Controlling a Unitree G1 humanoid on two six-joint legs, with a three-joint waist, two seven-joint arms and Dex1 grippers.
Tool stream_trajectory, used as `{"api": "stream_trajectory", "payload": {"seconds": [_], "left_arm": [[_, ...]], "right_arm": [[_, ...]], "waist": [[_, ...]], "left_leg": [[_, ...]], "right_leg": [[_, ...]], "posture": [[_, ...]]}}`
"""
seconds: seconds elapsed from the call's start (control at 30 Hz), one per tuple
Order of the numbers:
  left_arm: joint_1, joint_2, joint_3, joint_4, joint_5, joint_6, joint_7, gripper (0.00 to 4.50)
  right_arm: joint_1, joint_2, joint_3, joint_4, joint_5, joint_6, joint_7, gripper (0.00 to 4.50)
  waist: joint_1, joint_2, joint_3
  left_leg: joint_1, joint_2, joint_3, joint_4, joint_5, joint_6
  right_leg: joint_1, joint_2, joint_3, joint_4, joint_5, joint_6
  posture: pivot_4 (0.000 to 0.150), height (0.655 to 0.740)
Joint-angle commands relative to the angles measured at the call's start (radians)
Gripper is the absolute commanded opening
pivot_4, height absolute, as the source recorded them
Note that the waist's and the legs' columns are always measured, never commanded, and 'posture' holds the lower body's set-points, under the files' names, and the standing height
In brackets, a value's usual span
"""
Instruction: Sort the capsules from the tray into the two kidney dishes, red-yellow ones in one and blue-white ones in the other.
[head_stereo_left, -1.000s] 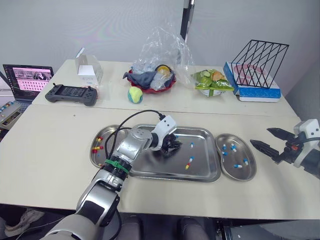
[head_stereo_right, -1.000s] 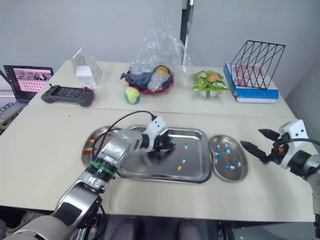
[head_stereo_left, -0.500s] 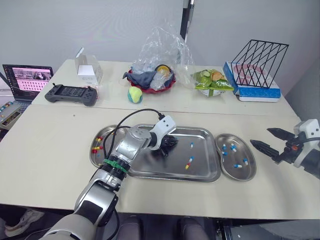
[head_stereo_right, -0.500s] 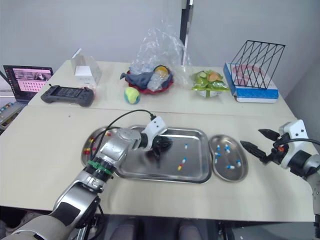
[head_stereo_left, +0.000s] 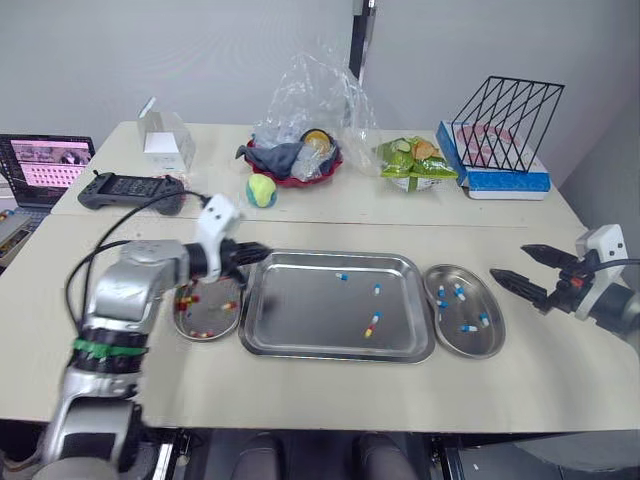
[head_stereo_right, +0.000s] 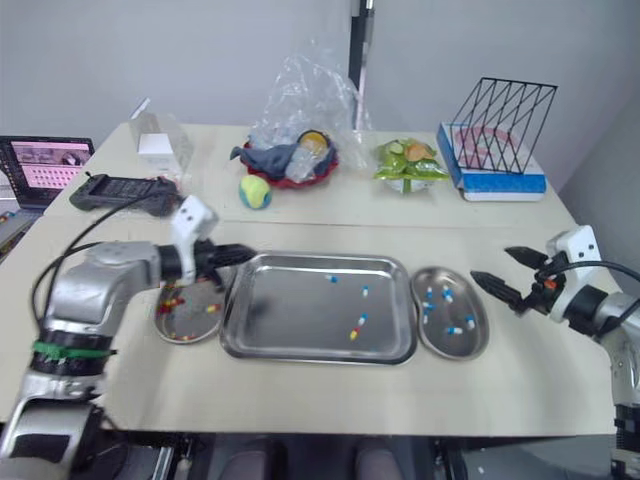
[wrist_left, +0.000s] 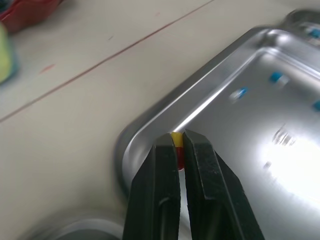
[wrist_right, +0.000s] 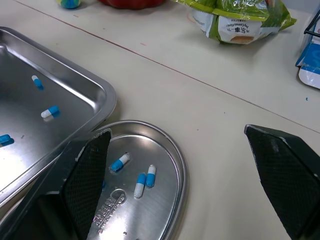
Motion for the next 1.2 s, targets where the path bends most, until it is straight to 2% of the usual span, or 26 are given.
{"api": "stream_trajectory", "payload": {"seconds": [0.03,0.13,0.3,0.5,0.73,1.07,1.2], "left_arm": [[0.062,0.048,0.069,-0.043,-0.037,-0.038,-0.026,0.02],[0.151,0.102,0.083,-0.063,-0.029,-0.079,-0.048,0.02],[0.217,0.115,0.132,-0.037,-0.053,-0.074,-0.016,0.02],[0.223,0.106,0.190,-0.023,-0.090,-0.048,0.017,2.07],[0.182,0.182,0.356,0.128,-0.151,-0.119,-0.005,4.42],[0.281,0.283,0.550,0.478,-0.130,-0.487,-0.085,4.47],[0.298,0.249,0.578,0.519,-0.156,-0.560,-0.080,4.47]], "right_arm": [[-0.024,-0.007,-0.004,0.003,-0.001,-0.032,0.016,4.50],[-0.028,-0.008,0.000,0.009,-0.002,-0.036,0.021,4.50],[-0.035,-0.008,0.004,0.017,-0.001,-0.040,0.026,4.50],[-0.032,-0.007,0.001,0.016,0.001,-0.041,0.033,4.50],[-0.030,-0.021,-0.020,0.039,0.003,-0.047,0.050,4.50],[-0.037,-0.041,-0.060,0.121,-0.003,-0.080,0.064,4.50],[-0.038,-0.033,-0.056,0.128,-0.012,-0.093,0.056,4.50]], "waist": [[0.004,0.000,0.000],[0.007,0.000,0.000],[0.013,0.000,0.000],[0.010,0.000,0.000],[0.004,0.000,0.001],[0.000,0.000,0.001],[0.004,0.000,0.001]], "left_leg": [[0.000,0.000,0.000,0.000,0.000,0.000],[0.000,0.000,0.001,0.000,0.000,0.000],[0.000,0.000,0.001,0.000,0.000,0.000],[0.000,0.001,0.002,0.000,0.000,0.000],[0.000,0.001,0.002,0.000,0.000,0.000],[0.000,0.002,0.004,-0.001,0.000,0.000],[0.000,0.003,0.005,-0.001,0.000,0.000]], "right_leg": [[0.000,0.000,0.000,0.000,0.000,0.000],[0.000,-0.001,0.000,0.000,0.000,0.000],[0.000,-0.001,0.000,0.000,0.000,0.000],[0.000,-0.001,0.000,0.000,0.000,0.000],[0.000,0.000,0.000,0.000,0.000,0.000],[-0.001,0.000,-0.001,0.000,-0.001,-0.001],[-0.002,0.000,-0.001,0.001,-0.001,-0.002]], "posture": [[0.150,0.7334],[0.150,0.7334],[0.150,0.7334],[0.150,0.7334],[0.150,0.7334],[0.150,0.7334],[0.150,0.7334]]}}
